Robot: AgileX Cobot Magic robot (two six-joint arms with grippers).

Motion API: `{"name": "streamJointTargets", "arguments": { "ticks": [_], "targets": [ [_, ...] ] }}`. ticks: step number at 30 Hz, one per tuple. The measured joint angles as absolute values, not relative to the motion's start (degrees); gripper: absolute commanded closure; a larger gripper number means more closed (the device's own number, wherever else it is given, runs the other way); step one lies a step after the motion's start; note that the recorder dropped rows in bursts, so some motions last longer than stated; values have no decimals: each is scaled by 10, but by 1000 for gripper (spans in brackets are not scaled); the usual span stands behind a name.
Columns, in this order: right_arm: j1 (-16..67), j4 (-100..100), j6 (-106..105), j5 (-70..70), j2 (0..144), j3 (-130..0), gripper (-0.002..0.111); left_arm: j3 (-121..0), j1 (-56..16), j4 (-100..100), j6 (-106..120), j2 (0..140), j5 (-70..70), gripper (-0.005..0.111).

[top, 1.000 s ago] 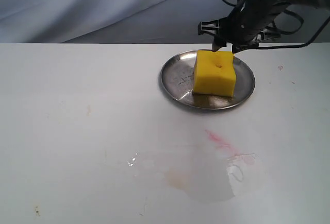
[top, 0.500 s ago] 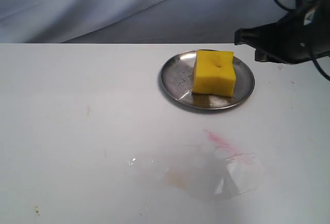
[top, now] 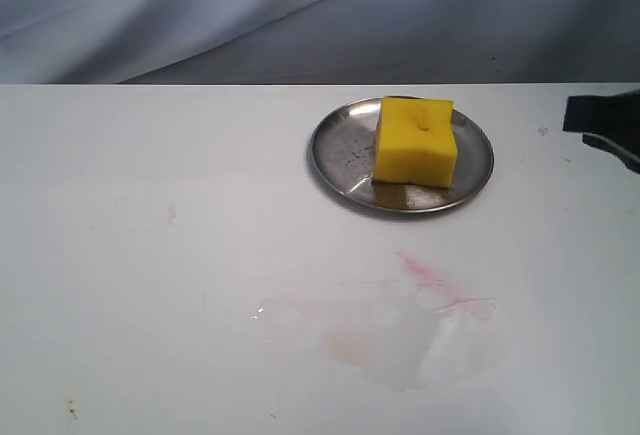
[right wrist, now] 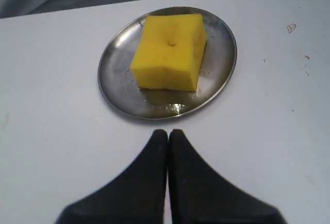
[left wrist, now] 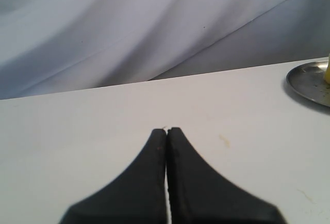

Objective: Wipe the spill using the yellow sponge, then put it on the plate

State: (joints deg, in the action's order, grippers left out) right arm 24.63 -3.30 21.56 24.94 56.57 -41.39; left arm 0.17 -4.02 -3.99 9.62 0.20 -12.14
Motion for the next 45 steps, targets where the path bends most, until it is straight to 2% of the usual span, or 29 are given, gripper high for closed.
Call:
{"name": "streamJointTargets", "arguments": {
  "ticks": [8,17,26,34,45],
  "targets": [
    [240,-33,229,141,438,-277,108,2,-40,-40,96,2,-121,107],
    [145,15,173,31,296,-120,108,2,-40,-40,96,2,-121,107],
    [108,40,62,-25,144,-13,108,2,-40,-40,96,2,-121,107],
    [91,43,36,-18,15,-2,108,2,-40,-40,96,2,-121,107],
    [74,42,31,-9,4,-2,108,2,-40,-40,96,2,-121,107]
  ]
}}
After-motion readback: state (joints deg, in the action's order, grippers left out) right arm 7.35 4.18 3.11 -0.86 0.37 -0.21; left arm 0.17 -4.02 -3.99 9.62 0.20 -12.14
